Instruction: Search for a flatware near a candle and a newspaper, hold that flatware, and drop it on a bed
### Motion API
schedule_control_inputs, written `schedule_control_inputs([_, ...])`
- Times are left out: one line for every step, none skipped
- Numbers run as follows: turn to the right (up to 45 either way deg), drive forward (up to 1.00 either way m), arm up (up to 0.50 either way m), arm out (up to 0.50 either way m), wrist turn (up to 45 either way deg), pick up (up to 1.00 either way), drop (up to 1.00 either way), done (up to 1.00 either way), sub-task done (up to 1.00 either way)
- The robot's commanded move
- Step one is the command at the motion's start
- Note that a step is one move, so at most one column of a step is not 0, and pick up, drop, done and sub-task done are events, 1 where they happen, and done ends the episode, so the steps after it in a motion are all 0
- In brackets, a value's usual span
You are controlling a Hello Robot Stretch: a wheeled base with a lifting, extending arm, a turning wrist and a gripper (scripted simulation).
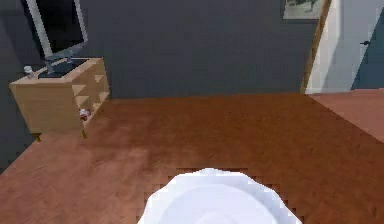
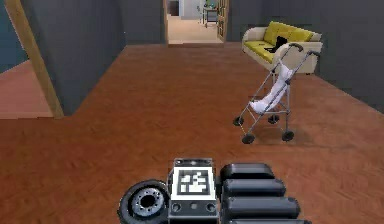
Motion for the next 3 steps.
schedule_control_inputs([45.0, 0.0, 0.0, 0.0, 0.0, 0.0, 0.0, 0.0, 0.0])
schedule_control_inputs([39.0, 0.0, 0.0, 0.0, 0.0, 0.0, 0.0, 0.0, 0.0])
schedule_control_inputs([0.0, 0.1, 0.0, 0.0, 0.0, 0.0, 0.0, 0.0, 0.0])
